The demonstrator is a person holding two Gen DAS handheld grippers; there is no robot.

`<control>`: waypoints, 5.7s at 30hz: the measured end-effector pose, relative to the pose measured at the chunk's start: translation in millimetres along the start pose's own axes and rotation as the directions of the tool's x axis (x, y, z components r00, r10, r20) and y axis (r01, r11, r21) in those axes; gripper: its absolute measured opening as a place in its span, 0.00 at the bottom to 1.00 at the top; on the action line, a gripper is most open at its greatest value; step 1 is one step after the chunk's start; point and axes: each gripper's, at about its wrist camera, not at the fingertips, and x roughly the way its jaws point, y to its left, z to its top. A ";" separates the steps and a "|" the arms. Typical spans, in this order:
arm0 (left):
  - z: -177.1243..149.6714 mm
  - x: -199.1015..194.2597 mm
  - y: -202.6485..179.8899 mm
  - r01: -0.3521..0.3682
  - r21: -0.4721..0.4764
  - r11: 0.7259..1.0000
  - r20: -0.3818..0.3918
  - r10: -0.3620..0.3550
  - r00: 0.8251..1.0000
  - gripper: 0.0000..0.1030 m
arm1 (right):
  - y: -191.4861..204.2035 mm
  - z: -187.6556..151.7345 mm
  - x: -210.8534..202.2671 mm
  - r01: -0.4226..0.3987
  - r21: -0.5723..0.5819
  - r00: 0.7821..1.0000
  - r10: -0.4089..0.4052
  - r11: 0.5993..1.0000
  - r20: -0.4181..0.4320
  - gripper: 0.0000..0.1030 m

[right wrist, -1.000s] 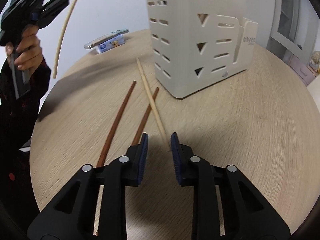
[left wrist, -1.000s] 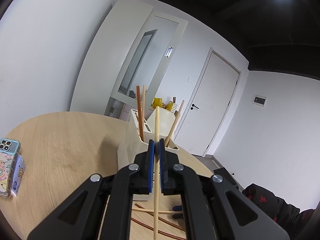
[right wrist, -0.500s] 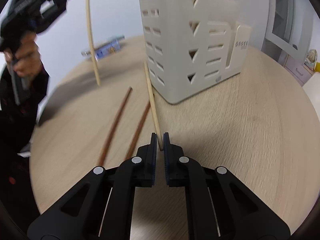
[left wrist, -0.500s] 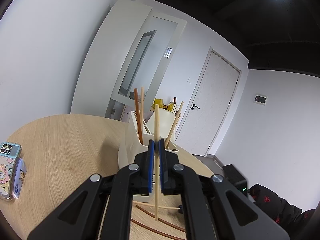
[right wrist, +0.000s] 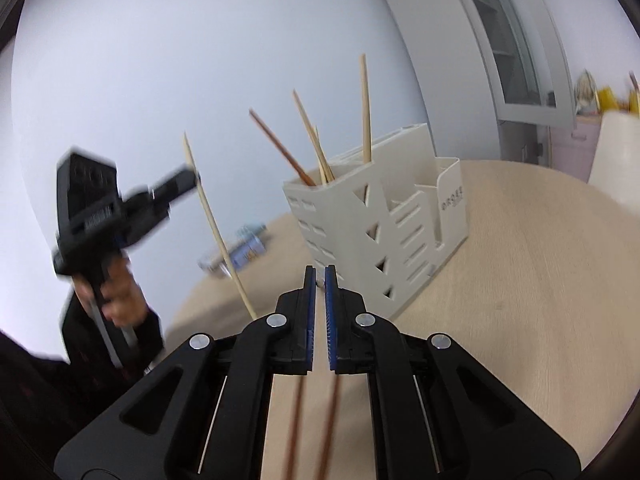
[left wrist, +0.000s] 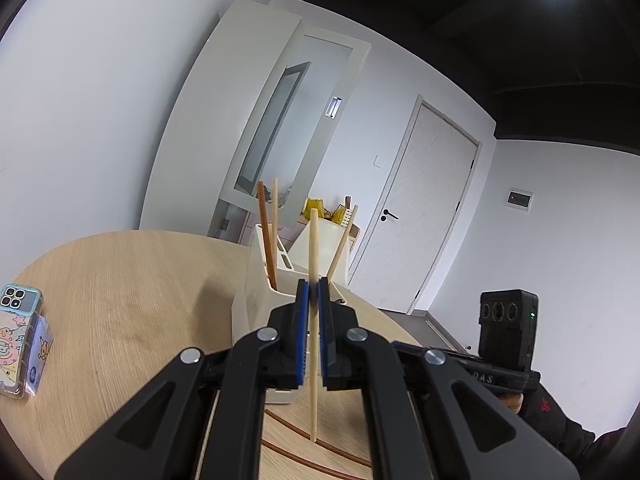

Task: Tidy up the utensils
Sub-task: 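Lift both held light chopsticks up and lower them into the white holder, then open both tools to release the light chopsticks into the holder, then move both open tools down toward the two brown chopsticks on the table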

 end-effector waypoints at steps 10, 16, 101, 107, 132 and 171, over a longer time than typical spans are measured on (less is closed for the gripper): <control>9.5 1.3 -9.5 -0.038 0.033 0.999 -0.001 0.038 0.999 0.04 | -5.8 23.0 7.3 -0.028 0.125 0.986 0.007 0.992 0.165 0.04; 26.9 5.0 -21.7 -0.037 0.076 0.996 0.007 0.036 0.999 0.04 | 9.9 49.2 5.1 0.023 0.079 0.980 -0.038 0.997 0.194 0.04; 25.2 39.1 2.3 -0.045 0.114 0.992 -0.041 0.050 0.998 0.25 | 77.1 132.6 53.8 0.421 -0.134 0.892 -0.383 0.897 0.238 0.05; 31.0 33.7 4.6 -0.042 0.101 0.994 -0.044 0.046 0.998 0.25 | 72.5 128.9 63.0 0.475 -0.142 0.873 -0.444 0.868 0.202 0.06; 13.7 27.2 2.6 -0.079 0.028 0.996 -0.084 0.081 0.993 0.25 | 35.4 61.0 11.2 0.340 0.064 0.935 -0.345 0.938 0.088 0.65; -148.7 45.0 -80.9 -0.212 0.003 0.977 -0.518 0.183 0.835 0.47 | 51.0 -156.0 -91.2 0.448 -0.037 0.891 -0.450 0.893 -0.063 0.27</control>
